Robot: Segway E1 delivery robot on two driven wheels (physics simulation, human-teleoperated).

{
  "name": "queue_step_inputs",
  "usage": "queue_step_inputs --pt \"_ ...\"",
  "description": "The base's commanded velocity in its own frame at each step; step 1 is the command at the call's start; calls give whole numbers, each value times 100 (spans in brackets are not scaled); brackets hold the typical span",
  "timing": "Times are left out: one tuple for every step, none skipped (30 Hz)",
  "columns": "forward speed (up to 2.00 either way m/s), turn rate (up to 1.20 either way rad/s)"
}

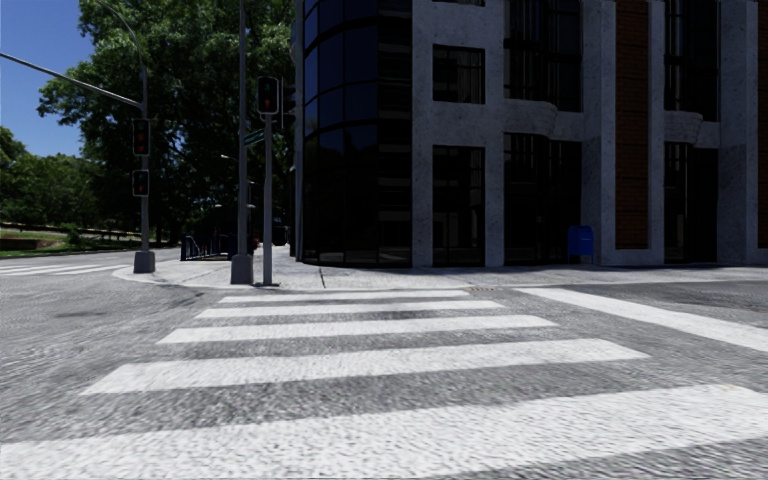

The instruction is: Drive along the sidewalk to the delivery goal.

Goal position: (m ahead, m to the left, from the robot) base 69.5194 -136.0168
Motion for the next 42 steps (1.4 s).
queue_step_inputs --pt "200 0" --pt "200 0" --pt "200 0" --pt "200 0" --pt "200 0" --pt "200 0" --pt "200 0" --pt "200 0" --pt "200 0" --pt "200 0" --pt "200 0" --pt "200 0" --pt "200 0" --pt "200 0" --pt "200 0" --pt "200 0" --pt "200 0" --pt "200 0" --pt "200 0" --pt "200 0" --pt "200 0" --pt "200 0" --pt "200 0" --pt "200 0" --pt "200 0" --pt "200 0" --pt "200 0" --pt "200 0" --pt "200 0" --pt "200 0" --pt "200 0" --pt "200 0" --pt "200 0" --pt "200 0" --pt "200 0" --pt "200 0" --pt "200 0" --pt "200 0" --pt "200 0" --pt "200 0" --pt "200 0" --pt "200 0"
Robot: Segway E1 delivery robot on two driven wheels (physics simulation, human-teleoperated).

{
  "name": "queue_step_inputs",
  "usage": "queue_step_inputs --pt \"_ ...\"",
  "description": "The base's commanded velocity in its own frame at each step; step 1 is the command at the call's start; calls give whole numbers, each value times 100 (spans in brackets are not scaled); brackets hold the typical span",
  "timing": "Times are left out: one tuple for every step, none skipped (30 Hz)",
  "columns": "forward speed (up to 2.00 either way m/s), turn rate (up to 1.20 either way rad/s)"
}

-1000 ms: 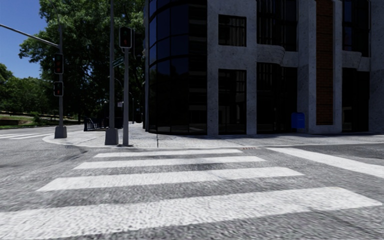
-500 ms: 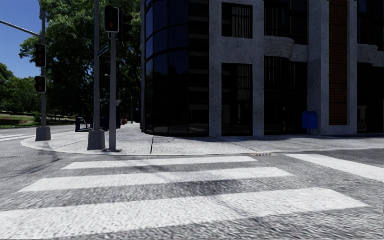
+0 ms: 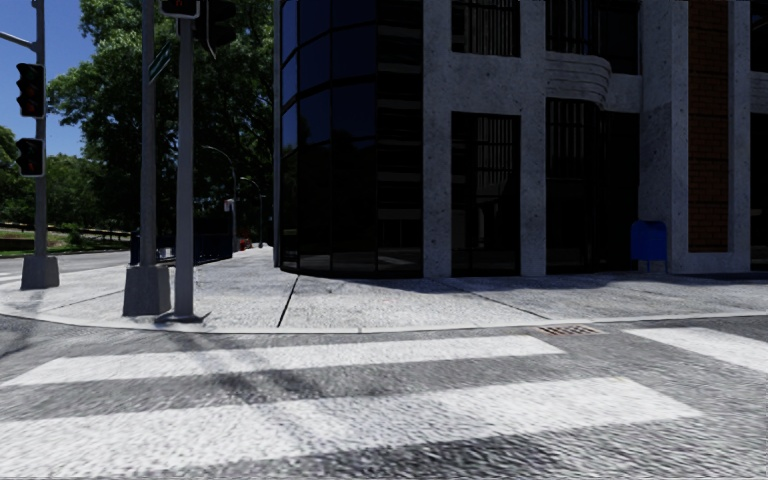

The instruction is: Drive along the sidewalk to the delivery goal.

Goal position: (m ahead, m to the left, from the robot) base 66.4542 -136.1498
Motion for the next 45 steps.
queue_step_inputs --pt "200 0" --pt "200 0" --pt "200 0" --pt "200 0" --pt "200 0" --pt "200 0" --pt "200 0" --pt "200 -3" --pt "200 -5" --pt "200 -6" --pt "200 -6" --pt "200 -10" --pt "200 -17" --pt "200 -22" --pt "200 -24" --pt "200 -24" --pt "200 -24" --pt "200 -29" --pt "200 -36" --pt "200 -36" --pt "200 -43" --pt "200 -46" --pt "200 -47" --pt "200 -47" --pt "200 -47" --pt "200 -47" --pt "200 -51" --pt "200 -51" --pt "200 -53" --pt "200 -54" --pt "200 -55" --pt "200 -55" --pt "200 -55" --pt "200 -55" --pt "200 -55" --pt "200 -55" --pt "200 -55" --pt "200 -56" --pt "200 -56" --pt "200 -57" --pt "200 -58" --pt "200 -58" --pt "197 -58" --pt "191 -58" --pt "179 -58"
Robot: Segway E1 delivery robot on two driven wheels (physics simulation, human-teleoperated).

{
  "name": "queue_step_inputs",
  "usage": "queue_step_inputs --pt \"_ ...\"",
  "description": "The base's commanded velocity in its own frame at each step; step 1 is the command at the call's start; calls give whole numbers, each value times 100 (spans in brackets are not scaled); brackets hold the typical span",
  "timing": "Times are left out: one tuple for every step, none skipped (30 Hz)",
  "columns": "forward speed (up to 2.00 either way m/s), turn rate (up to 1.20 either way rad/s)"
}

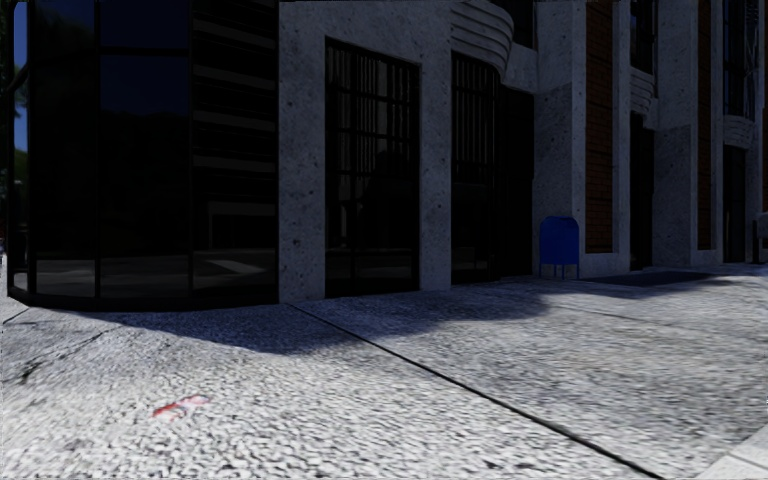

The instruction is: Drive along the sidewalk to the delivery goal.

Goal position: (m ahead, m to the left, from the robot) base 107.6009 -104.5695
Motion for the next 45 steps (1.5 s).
queue_step_inputs --pt "179 -58" --pt "169 -58" --pt "161 -59" --pt "159 -59" --pt "159 -60" --pt "159 -60" --pt "158 -61" --pt "158 -61" --pt "158 -61" --pt "158 -61" --pt "158 -61" --pt "158 -61" --pt "158 -61" --pt "158 -61" --pt "158 -61" --pt "158 -61" --pt "158 -61" --pt "158 -61" --pt "158 -61" --pt "158 -61" --pt "158 -61" --pt "158 -61" --pt "158 -61" --pt "158 -61" --pt "158 -61" --pt "158 -61" --pt "158 -61" --pt "158 -61" --pt "158 -61" --pt "158 -61" --pt "158 -61" --pt "200 -61" --pt "200 -61" --pt "200 -61" --pt "200 -61" --pt "200 -61" --pt "200 -61" --pt "200 -61" --pt "200 -61" --pt "200 -61" --pt "200 -61" --pt "200 -61" --pt "200 -61" --pt "200 -61" --pt "200 -61"
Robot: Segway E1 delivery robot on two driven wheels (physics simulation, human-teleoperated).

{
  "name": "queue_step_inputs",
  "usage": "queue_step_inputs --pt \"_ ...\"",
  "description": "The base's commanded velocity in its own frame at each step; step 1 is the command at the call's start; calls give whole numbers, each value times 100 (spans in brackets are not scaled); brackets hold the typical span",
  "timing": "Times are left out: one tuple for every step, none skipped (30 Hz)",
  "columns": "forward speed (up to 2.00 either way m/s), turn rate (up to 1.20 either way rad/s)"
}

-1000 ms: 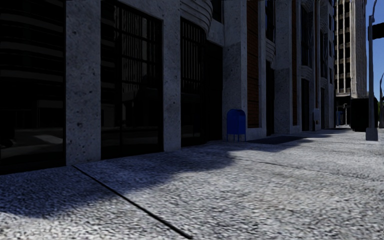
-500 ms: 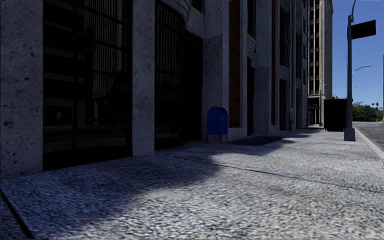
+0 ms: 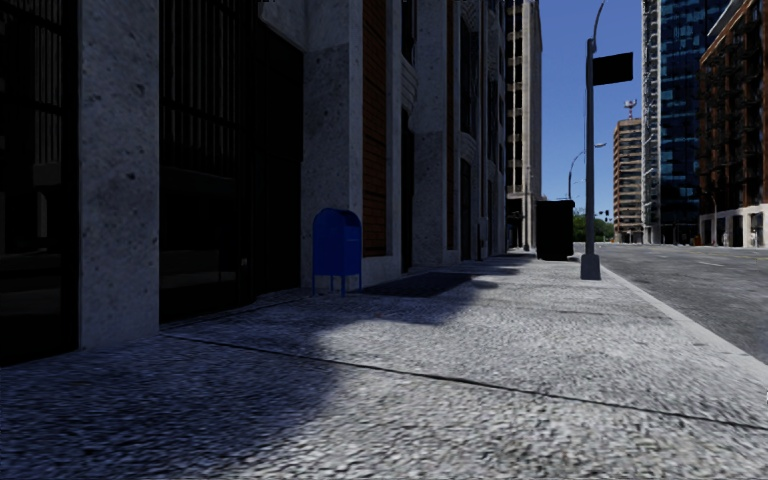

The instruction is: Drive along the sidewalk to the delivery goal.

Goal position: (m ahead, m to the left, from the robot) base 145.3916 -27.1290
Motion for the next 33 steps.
queue_step_inputs --pt "200 -61" --pt "200 -61" --pt "200 -61" --pt "200 -61" --pt "200 -61" --pt "200 -61" --pt "200 -61" --pt "200 -61" --pt "200 -61" --pt "200 -61" --pt "200 -61" --pt "200 -61" --pt "200 -61" --pt "200 -61" --pt "200 -61" --pt "200 -61" --pt "200 -61" --pt "200 -57" --pt "200 0" --pt "200 0" --pt "200 0" --pt "200 0" --pt "200 0" --pt "200 0" --pt "200 0" --pt "200 0" --pt "200 0" --pt "200 0" --pt "200 0" --pt "200 0" --pt "200 0" --pt "200 0" --pt "200 0"
